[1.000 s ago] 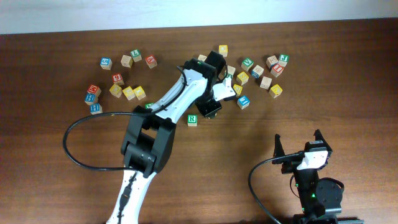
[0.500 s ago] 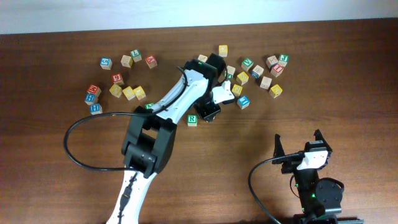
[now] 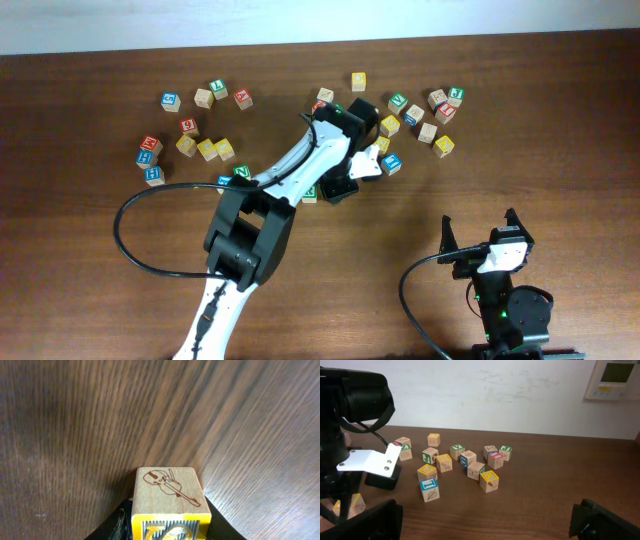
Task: Spell out RSS
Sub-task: 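Lower the S block to the table and release it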
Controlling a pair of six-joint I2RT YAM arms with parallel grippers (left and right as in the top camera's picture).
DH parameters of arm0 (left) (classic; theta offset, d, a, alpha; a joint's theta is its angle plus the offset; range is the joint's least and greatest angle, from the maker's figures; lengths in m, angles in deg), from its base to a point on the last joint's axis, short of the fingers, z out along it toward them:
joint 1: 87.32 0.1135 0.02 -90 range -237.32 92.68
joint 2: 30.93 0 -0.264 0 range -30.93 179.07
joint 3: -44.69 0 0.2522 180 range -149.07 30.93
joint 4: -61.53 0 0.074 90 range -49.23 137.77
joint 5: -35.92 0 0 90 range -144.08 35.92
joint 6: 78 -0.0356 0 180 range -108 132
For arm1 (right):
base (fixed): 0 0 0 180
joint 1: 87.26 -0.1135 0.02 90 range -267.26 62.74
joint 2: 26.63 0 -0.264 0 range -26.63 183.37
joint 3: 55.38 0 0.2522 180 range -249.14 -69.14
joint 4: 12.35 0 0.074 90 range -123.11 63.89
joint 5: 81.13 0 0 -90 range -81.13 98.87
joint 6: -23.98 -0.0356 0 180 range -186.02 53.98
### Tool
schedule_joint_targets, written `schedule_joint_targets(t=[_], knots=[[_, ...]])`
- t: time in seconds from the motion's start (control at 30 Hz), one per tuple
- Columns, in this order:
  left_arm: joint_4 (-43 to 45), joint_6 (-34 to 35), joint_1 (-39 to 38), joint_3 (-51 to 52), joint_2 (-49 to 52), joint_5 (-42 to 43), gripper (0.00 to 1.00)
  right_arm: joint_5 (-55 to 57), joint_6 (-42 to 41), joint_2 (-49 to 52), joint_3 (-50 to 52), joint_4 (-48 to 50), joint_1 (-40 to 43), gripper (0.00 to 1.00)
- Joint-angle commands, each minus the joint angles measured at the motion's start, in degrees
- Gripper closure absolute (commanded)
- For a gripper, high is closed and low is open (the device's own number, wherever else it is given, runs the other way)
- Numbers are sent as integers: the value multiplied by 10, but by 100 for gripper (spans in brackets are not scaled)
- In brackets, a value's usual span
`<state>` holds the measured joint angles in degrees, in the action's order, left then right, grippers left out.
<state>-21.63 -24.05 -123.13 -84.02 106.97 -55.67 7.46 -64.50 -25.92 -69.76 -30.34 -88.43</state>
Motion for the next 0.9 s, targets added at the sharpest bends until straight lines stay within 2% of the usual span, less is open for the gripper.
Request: schedule_joint_targets(t=[0.0, 0.07, 0.27, 0.63, 0.77, 0.87], knots=[[-1, -9, 1, 5, -6, -17, 66, 1, -3, 0, 3, -3, -3, 2], [2, -9, 1, 5, -6, -17, 57, 1, -3, 0, 3, -3, -3, 2], [9, -8, 1, 5, -24, -7, 56, 1, -3, 0, 3, -3, -3, 1], [16, -1, 1, 5, -139, 3, 49, 1, -3, 0, 3, -3, -3, 2], [52, 61, 1, 5, -176, 3, 50, 1, -3, 0, 3, -3, -3, 2], [59, 130, 1, 5, -193, 4, 27, 1, -3, 0, 3, -3, -3, 2]])
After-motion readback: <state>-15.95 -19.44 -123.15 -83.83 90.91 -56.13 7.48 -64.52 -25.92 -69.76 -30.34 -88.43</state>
